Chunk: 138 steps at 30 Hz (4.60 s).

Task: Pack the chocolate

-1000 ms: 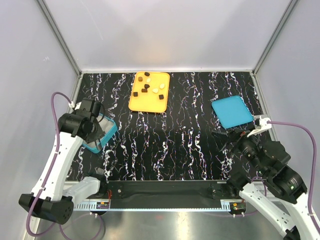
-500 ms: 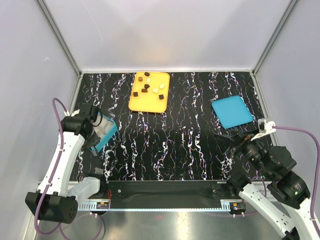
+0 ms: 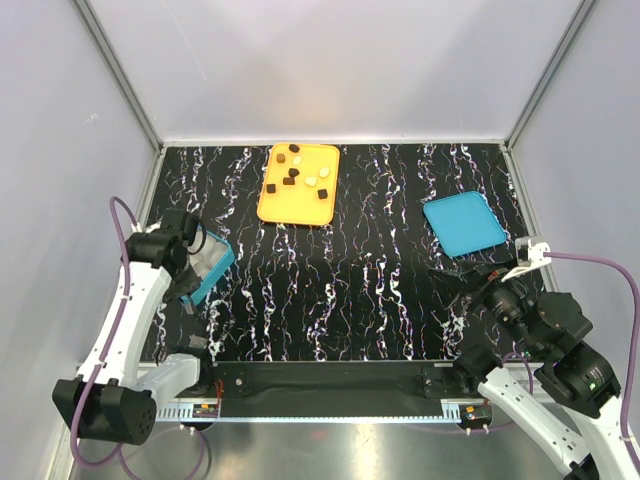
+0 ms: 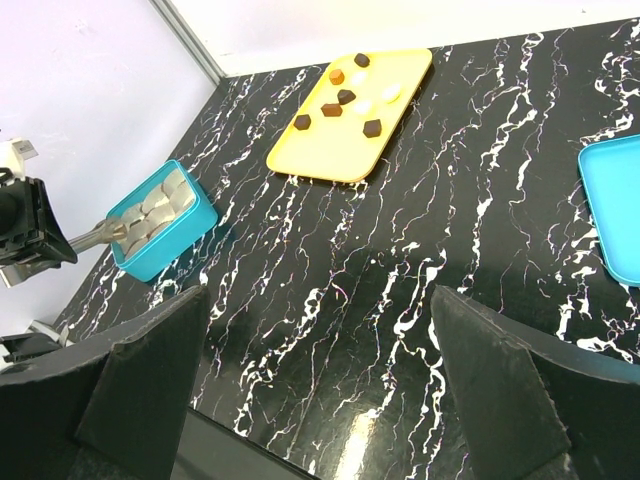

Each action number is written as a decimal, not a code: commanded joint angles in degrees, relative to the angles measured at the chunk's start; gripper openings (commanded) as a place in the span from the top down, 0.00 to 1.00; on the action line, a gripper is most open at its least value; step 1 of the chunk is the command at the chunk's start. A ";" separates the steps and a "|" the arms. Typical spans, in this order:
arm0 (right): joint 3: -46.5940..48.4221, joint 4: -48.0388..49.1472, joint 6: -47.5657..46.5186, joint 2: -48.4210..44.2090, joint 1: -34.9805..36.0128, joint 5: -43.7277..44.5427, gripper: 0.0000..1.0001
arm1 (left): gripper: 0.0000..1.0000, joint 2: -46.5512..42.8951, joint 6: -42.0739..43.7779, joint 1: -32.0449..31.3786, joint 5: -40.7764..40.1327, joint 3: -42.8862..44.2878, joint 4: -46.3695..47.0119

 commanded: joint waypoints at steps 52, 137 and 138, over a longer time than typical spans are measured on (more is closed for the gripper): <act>15.05 -3.47 6.75 27.40 0.33 10.42 0.00 | 0.61 23.60 17.20 -20.01 4.87 26.10 30.48; 8.98 -0.40 6.41 23.10 0.25 9.37 0.00 | 0.57 56.75 24.06 -26.96 12.17 38.14 43.85; 9.07 -0.48 6.32 23.10 0.33 9.46 0.00 | 0.58 57.10 24.06 -26.96 12.17 38.58 43.68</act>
